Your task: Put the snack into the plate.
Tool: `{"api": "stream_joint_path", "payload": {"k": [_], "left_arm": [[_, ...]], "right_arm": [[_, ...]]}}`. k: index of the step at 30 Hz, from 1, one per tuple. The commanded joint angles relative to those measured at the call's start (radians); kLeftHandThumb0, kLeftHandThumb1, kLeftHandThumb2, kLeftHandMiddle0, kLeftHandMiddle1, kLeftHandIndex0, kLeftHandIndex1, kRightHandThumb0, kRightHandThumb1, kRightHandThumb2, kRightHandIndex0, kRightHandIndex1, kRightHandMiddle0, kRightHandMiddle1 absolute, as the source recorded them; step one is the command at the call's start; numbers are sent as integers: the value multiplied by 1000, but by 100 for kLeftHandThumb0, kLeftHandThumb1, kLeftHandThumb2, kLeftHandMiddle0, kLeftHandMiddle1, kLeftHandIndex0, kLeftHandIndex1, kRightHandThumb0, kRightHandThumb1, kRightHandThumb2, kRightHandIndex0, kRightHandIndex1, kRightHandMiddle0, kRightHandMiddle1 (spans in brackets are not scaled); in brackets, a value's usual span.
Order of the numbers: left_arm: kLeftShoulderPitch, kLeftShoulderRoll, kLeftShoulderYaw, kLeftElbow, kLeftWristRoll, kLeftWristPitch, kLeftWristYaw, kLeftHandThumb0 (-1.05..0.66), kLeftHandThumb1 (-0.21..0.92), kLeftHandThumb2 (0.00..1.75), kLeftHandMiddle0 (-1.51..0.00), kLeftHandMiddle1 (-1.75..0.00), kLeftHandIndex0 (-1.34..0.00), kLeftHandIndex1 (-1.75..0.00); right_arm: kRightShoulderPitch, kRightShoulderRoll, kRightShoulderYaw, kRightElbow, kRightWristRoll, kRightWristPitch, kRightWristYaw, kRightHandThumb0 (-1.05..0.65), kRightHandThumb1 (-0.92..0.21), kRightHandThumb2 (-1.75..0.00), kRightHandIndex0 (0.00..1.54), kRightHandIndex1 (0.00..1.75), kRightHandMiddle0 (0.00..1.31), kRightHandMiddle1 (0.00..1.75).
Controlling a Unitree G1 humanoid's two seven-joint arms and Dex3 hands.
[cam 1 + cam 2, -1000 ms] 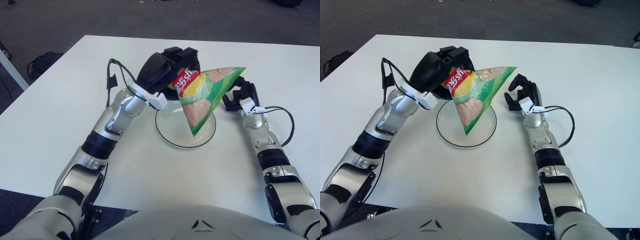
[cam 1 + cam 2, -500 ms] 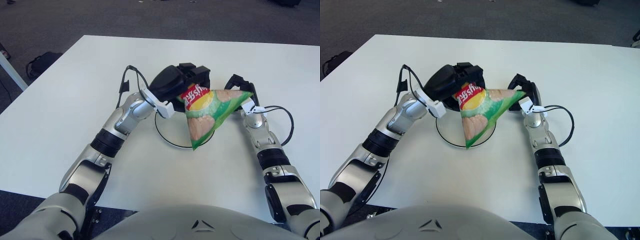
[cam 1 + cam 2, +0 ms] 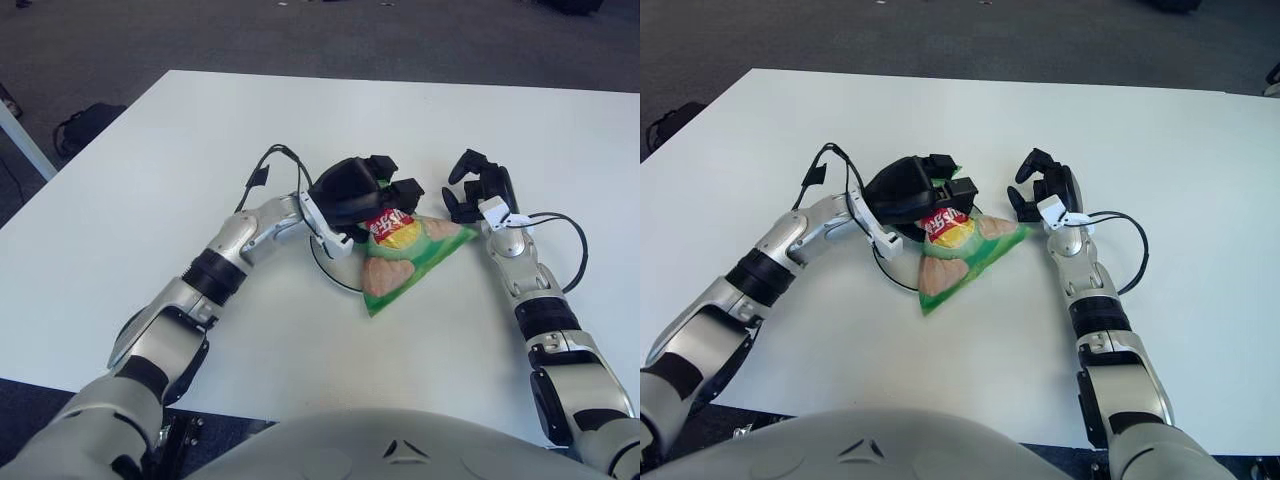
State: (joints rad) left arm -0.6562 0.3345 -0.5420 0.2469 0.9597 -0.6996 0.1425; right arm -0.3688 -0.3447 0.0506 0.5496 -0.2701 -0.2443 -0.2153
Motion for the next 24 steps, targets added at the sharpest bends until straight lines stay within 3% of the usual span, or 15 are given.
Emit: {"api": "stream_joint_path", "payload": {"k": [1, 7, 17, 19, 22, 24], "left_arm": [[-15, 43, -47, 50, 93, -4, 18, 0, -6, 174, -90, -173, -66, -175], [-44, 67, -102, 86, 135, -34, 71, 0, -7, 175, -90, -174, -69, -172], [-67, 90, -132, 125, 117, -64, 101, 0, -7, 175, -91, -175, -69, -171], [-75, 95, -138, 139, 110, -84, 103, -1, -7, 171, -91, -175, -73, -162], [-87, 100, -142, 169, 75, -118, 76, -1, 10, 155, -70, -175, -63, -170], [-97, 109, -141, 194, 33, -148, 40, 8, 23, 139, -61, -173, -45, -166]], "right_arm": [[91, 16, 28, 55, -13, 80, 50, -51, -25, -140, 130, 175, 67, 175], [97, 18, 26, 34, -15, 98, 52, -51, -26, -139, 129, 175, 67, 175], [99, 18, 25, 34, -18, 85, 42, -51, -25, -140, 128, 175, 67, 175], [99, 18, 26, 34, -20, 83, 40, -51, -25, -140, 128, 175, 67, 175], [100, 17, 27, 34, -23, 83, 36, -51, -24, -141, 127, 175, 68, 175], [100, 17, 28, 34, -28, 84, 30, -51, -24, -141, 127, 175, 68, 175]]}}
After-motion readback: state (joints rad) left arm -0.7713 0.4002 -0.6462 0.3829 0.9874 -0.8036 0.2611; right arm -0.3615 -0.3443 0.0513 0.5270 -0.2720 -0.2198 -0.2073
